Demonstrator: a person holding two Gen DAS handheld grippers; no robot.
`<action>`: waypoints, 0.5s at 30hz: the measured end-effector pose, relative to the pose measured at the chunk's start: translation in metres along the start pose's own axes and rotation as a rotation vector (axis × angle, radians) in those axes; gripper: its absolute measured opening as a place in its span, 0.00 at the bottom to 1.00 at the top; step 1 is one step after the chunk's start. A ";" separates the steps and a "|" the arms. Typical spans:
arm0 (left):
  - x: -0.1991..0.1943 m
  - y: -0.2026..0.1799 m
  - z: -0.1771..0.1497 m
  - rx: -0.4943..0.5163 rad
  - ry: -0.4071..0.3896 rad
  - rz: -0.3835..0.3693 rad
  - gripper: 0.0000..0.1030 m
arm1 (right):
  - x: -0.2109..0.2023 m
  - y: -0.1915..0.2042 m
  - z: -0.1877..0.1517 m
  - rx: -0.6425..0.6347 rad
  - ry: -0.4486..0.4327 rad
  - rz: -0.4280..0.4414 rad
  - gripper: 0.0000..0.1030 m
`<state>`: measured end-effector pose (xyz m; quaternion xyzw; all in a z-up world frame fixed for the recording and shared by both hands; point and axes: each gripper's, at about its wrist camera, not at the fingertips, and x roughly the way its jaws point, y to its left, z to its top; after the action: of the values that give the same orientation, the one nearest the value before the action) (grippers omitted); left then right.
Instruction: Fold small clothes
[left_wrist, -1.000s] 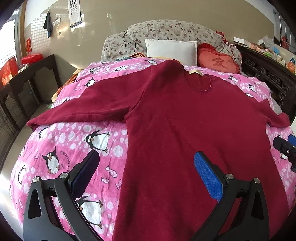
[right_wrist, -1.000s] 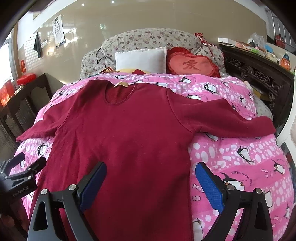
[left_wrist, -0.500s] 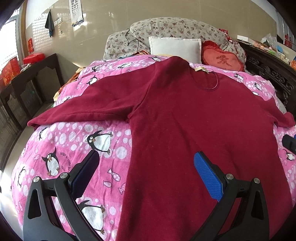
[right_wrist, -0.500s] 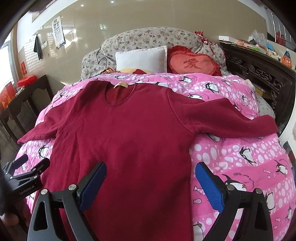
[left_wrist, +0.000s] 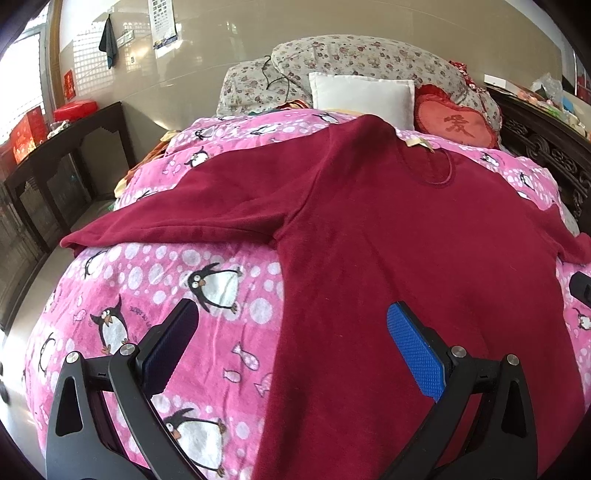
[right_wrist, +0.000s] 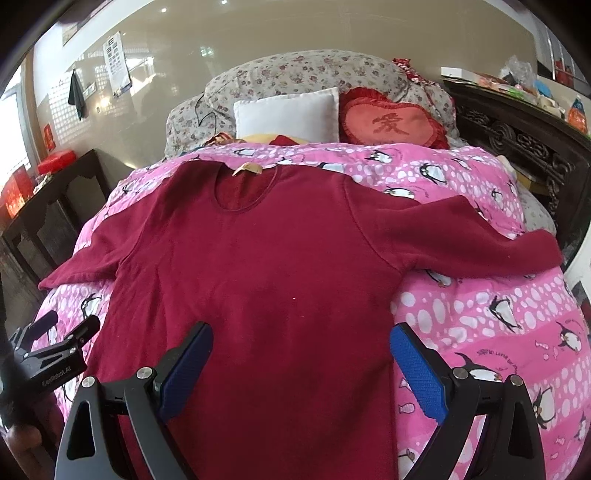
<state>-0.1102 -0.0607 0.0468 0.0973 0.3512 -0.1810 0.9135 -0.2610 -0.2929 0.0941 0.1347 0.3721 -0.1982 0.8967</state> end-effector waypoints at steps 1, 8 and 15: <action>0.000 0.002 0.001 -0.006 0.001 0.002 1.00 | 0.000 0.002 0.001 -0.007 0.001 -0.001 0.94; 0.007 0.012 0.005 -0.032 0.010 0.017 1.00 | 0.007 0.011 0.010 -0.022 -0.001 -0.008 0.94; 0.011 0.017 0.007 -0.032 0.017 0.023 1.00 | 0.017 0.015 0.011 -0.012 0.015 0.001 0.94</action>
<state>-0.0923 -0.0503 0.0455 0.0882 0.3605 -0.1638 0.9140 -0.2361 -0.2881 0.0909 0.1311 0.3800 -0.1943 0.8948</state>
